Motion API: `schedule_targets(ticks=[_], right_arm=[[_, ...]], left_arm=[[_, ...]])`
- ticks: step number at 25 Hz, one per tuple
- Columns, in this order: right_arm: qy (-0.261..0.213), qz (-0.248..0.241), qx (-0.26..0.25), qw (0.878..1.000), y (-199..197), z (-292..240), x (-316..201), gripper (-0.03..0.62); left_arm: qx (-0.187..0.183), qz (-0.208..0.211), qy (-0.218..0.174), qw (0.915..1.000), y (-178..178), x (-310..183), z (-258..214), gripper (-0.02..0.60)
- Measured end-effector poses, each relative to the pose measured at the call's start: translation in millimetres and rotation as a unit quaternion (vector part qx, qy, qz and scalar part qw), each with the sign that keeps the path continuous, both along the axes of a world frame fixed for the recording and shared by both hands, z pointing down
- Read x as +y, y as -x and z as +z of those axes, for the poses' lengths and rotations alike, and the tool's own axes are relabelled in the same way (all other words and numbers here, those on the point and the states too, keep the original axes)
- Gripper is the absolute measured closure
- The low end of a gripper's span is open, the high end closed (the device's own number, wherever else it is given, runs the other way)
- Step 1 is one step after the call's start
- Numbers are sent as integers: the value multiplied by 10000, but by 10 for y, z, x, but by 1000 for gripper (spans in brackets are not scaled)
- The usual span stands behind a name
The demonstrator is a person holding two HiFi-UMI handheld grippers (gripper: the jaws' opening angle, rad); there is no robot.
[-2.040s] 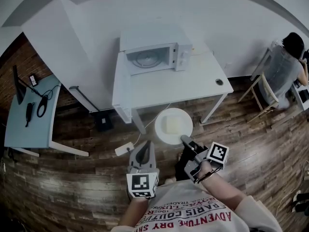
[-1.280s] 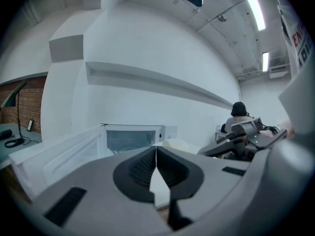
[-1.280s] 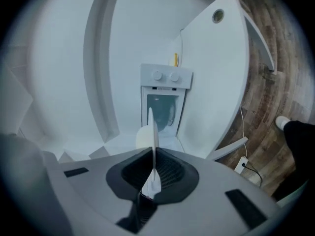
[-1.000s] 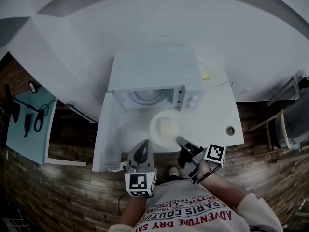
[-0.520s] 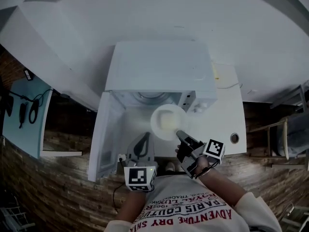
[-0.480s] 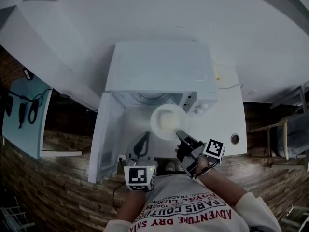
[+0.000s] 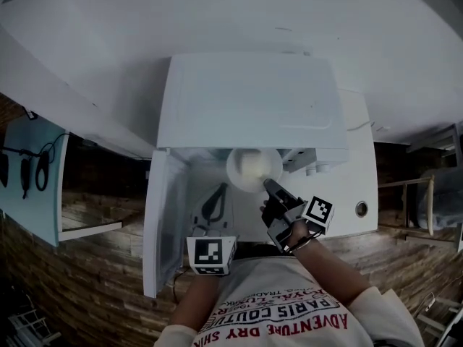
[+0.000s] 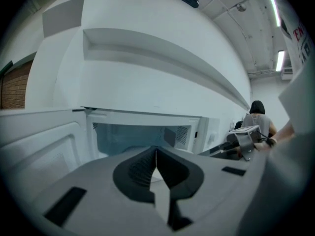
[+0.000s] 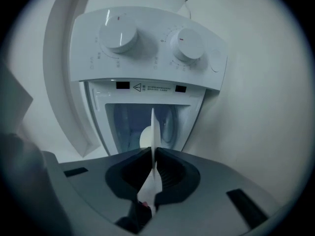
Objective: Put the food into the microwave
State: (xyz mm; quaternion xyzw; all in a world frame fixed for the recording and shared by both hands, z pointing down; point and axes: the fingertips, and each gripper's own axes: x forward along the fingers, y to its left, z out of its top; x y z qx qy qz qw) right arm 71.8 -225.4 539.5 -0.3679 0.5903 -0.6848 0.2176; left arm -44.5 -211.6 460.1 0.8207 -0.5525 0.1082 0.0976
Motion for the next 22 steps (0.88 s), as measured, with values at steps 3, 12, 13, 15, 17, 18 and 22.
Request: schedule_targets(ticks=[3,12,13,15,17,18,22], right_arm=[[16,133,12,9999,54,115,-185,560],[-207,587,-227,9978,260,274,-552,562],[-236,638,-272,9973,277,279,-573,562],[-229,734,-314,9965,293,302,-618,562],[-170,818,-295,9961,289,341,-668,562],[-141,847,-274,9959,288,361,-692,562],[-83,924,-199,9955,295,421,-785,562]], left_arm=[[-22,65,76,9999,37,-115,86,575],[-121,136,151,9997,180,-406,228,575],[-159,158,142,9996,185,-426,227,575],[-216,201,124,9995,185,-464,222,575],[-151,195,151,9996,176,-492,215,575],[-89,175,178,9996,176,-501,213,575],[-160,277,201,9993,192,-512,280,575]])
